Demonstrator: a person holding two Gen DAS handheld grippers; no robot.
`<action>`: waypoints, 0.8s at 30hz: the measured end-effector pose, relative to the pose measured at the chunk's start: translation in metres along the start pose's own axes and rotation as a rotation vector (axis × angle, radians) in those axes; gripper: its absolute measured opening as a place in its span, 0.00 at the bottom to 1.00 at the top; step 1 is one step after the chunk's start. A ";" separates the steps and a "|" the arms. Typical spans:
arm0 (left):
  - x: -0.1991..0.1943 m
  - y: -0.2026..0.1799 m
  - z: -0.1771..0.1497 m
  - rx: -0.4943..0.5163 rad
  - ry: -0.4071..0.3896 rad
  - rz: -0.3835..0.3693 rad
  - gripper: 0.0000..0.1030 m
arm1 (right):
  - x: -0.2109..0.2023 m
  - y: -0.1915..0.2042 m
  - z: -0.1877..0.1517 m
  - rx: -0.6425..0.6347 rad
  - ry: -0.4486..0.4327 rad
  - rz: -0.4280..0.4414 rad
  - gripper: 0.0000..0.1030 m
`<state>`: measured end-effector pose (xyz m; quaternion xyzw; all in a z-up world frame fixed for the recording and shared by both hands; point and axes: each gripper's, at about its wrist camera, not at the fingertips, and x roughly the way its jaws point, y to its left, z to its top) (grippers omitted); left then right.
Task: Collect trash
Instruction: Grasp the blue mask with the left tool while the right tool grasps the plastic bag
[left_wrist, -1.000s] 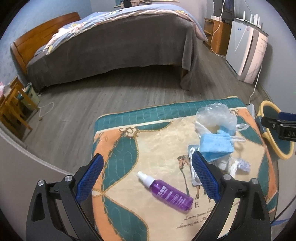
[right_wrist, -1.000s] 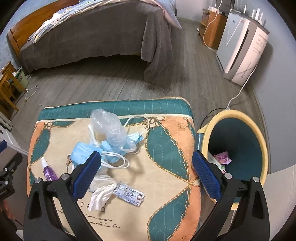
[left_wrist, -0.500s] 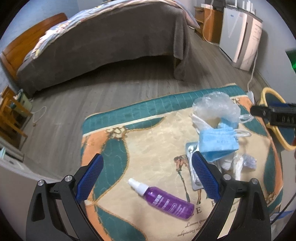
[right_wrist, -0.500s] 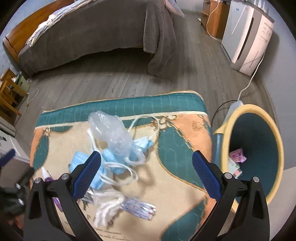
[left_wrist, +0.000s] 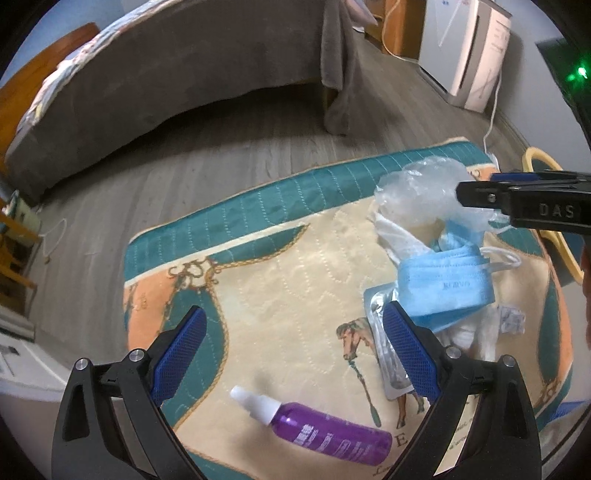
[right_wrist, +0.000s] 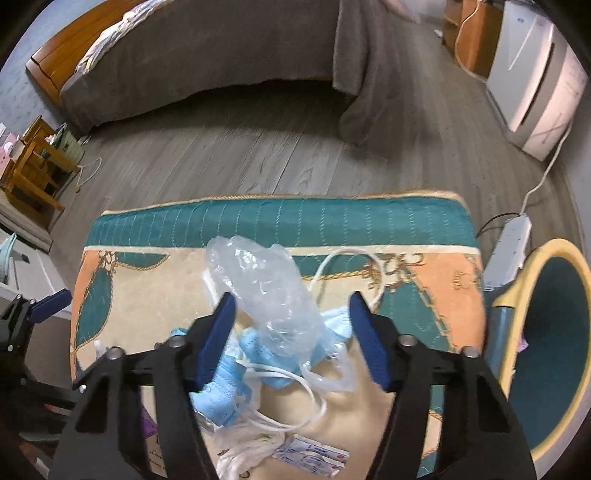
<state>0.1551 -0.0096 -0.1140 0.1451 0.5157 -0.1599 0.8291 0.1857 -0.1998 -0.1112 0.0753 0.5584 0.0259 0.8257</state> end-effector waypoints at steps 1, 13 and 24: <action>0.002 -0.004 0.001 0.011 0.001 -0.009 0.92 | 0.003 0.000 0.000 -0.002 0.016 0.018 0.37; 0.013 -0.052 0.012 0.114 0.004 -0.166 0.92 | -0.005 -0.012 0.005 -0.002 0.030 0.045 0.17; 0.030 -0.071 0.011 0.109 0.090 -0.306 0.41 | -0.010 -0.021 -0.001 0.012 0.041 0.050 0.18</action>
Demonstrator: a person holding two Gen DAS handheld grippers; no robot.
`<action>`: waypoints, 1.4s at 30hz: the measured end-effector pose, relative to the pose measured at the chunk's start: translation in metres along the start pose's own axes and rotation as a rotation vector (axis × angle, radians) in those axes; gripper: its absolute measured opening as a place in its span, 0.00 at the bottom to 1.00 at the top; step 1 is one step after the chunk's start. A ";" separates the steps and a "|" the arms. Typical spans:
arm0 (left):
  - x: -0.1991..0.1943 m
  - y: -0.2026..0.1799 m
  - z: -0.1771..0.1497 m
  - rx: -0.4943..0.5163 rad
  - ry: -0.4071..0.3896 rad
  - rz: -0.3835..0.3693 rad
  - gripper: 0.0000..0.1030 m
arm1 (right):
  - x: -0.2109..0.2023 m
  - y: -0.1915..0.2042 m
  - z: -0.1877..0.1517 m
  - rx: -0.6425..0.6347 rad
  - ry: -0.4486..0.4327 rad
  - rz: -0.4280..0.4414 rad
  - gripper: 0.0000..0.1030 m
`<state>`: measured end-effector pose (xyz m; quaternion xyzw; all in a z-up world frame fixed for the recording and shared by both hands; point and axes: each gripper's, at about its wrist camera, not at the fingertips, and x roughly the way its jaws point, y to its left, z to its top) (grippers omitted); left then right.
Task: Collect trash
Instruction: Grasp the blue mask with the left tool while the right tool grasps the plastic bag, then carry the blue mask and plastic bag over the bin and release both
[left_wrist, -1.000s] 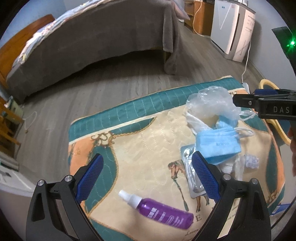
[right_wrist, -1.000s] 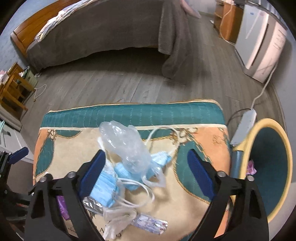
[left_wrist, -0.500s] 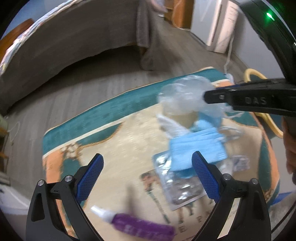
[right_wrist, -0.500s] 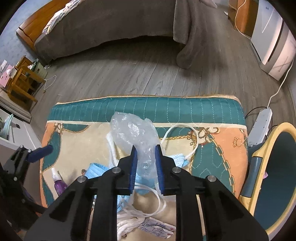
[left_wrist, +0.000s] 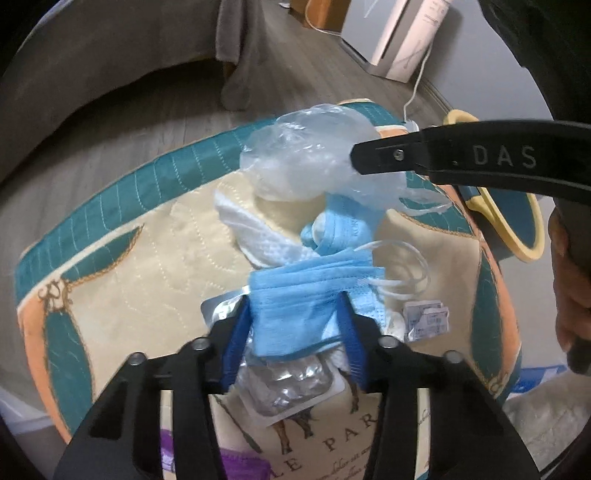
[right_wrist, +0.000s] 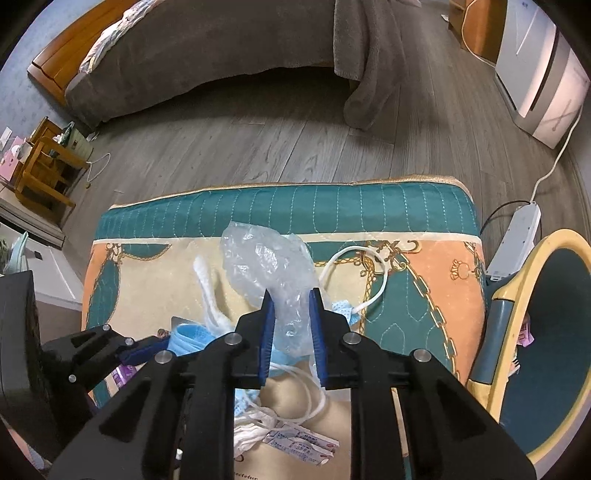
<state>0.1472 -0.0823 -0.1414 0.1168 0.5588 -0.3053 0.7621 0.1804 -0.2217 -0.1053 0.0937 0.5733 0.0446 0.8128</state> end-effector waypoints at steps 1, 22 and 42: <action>-0.002 -0.001 -0.001 0.009 -0.003 0.007 0.38 | -0.001 0.000 0.000 0.000 -0.002 -0.001 0.17; -0.097 -0.015 -0.019 0.010 -0.216 0.123 0.32 | -0.081 -0.004 -0.026 0.034 -0.170 -0.049 0.17; -0.121 -0.034 -0.026 0.022 -0.282 0.188 0.32 | -0.123 -0.033 -0.057 0.044 -0.214 -0.138 0.17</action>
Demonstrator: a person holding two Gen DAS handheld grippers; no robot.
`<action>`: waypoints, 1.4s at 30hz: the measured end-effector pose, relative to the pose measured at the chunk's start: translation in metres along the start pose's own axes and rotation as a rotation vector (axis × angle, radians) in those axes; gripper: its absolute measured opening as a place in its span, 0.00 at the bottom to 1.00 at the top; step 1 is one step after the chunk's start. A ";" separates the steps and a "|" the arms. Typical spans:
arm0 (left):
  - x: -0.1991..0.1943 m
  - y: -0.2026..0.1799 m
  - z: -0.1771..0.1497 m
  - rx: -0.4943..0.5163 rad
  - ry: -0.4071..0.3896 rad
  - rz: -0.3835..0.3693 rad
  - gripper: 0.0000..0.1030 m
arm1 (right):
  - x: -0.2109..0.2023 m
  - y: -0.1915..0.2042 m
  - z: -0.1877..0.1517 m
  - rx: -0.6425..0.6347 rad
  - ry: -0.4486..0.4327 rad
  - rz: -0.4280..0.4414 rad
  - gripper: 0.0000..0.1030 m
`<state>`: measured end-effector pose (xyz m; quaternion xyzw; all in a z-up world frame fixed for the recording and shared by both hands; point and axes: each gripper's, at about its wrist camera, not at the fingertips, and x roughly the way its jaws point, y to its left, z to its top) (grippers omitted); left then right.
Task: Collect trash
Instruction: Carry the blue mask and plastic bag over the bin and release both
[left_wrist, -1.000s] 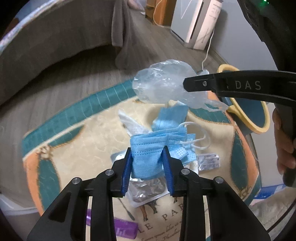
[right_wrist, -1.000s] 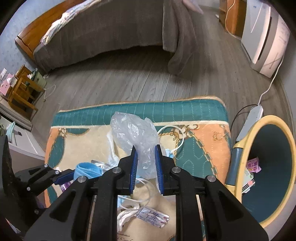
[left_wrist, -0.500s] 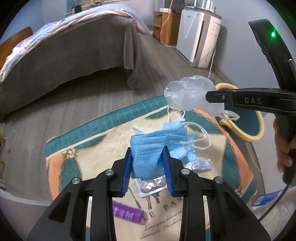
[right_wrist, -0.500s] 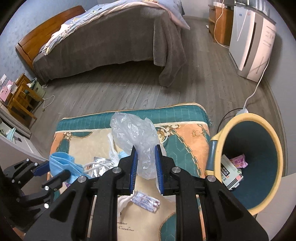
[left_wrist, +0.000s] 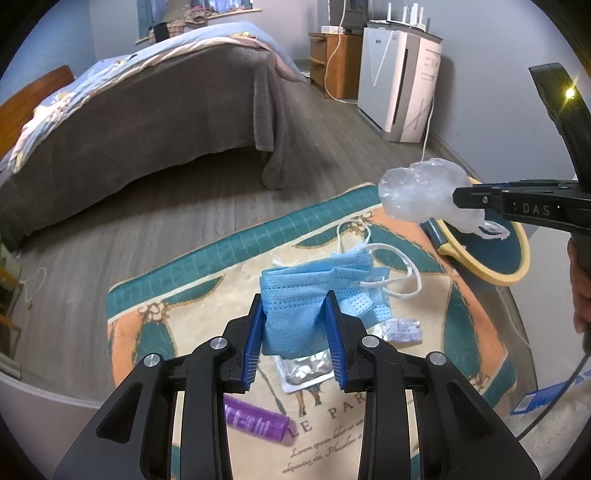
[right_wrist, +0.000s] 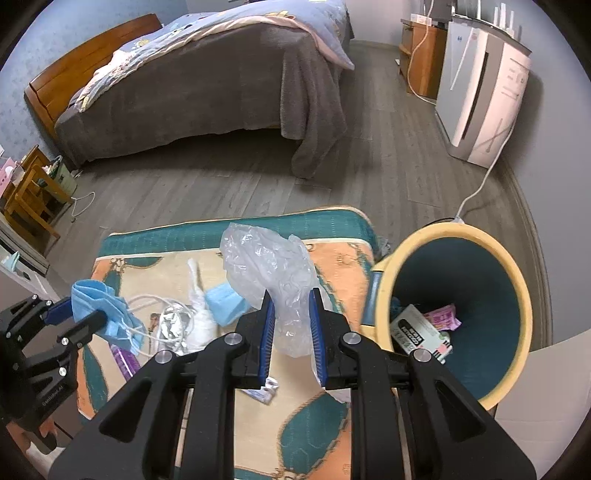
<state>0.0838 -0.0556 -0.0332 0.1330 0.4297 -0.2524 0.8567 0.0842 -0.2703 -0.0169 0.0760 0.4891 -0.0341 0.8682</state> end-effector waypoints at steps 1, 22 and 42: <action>0.001 -0.002 0.001 0.003 -0.001 -0.003 0.32 | 0.000 -0.004 0.000 0.005 0.000 -0.001 0.17; 0.026 -0.063 0.020 0.084 0.002 -0.052 0.33 | -0.007 -0.098 -0.010 0.145 0.003 -0.101 0.17; 0.038 -0.145 0.031 0.107 -0.016 -0.071 0.33 | -0.001 -0.144 -0.019 0.263 0.017 -0.142 0.18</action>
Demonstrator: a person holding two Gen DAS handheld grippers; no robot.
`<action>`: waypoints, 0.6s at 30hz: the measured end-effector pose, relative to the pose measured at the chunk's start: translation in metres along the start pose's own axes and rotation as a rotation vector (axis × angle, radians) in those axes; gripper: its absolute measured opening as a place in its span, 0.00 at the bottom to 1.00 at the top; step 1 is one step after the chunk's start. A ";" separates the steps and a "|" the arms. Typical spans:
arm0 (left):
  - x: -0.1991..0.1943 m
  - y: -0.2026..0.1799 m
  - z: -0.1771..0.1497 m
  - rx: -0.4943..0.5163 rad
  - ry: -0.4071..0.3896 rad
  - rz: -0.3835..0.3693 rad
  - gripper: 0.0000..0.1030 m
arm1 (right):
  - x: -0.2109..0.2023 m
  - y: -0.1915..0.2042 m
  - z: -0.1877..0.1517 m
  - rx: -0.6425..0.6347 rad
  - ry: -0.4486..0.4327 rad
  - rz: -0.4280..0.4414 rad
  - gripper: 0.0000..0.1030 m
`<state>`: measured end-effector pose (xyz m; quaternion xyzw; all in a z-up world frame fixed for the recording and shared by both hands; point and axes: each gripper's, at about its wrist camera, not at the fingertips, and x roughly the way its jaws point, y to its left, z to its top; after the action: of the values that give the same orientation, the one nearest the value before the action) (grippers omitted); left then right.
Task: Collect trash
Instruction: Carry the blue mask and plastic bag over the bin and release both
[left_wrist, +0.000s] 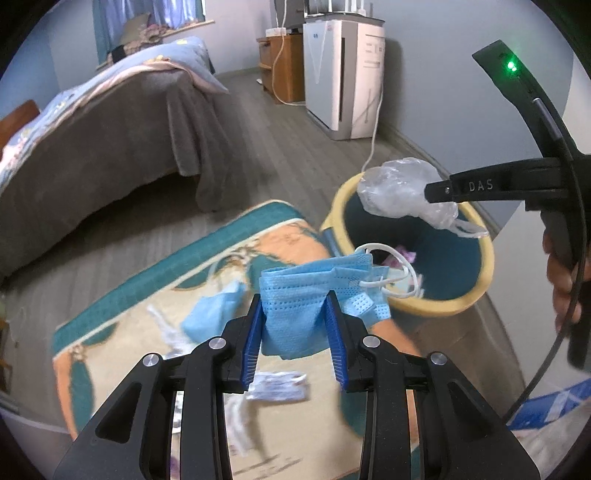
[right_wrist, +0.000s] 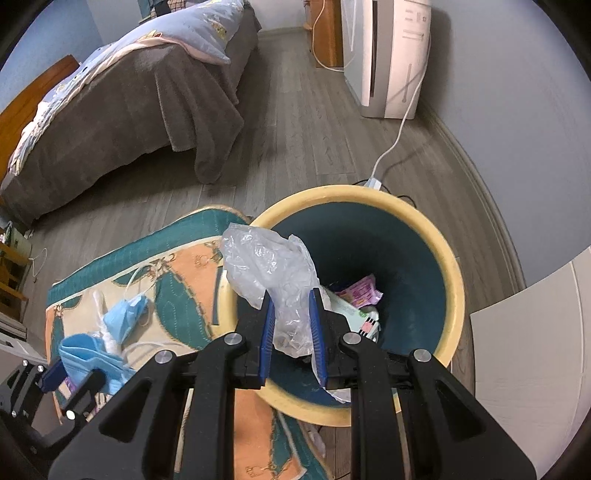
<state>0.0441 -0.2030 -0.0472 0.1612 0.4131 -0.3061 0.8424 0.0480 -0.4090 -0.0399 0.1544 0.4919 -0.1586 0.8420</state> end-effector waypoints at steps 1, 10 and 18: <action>0.004 -0.005 0.003 0.003 0.004 -0.003 0.33 | 0.001 -0.003 0.000 0.010 0.001 0.003 0.18; 0.028 -0.035 0.027 0.037 0.018 -0.019 0.33 | 0.014 -0.038 0.000 0.092 0.012 -0.051 0.18; 0.046 -0.055 0.045 0.063 0.027 -0.008 0.33 | 0.026 -0.074 -0.006 0.204 0.049 -0.089 0.18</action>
<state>0.0570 -0.2863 -0.0574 0.1901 0.4151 -0.3203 0.8300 0.0244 -0.4762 -0.0736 0.2211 0.5000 -0.2415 0.8017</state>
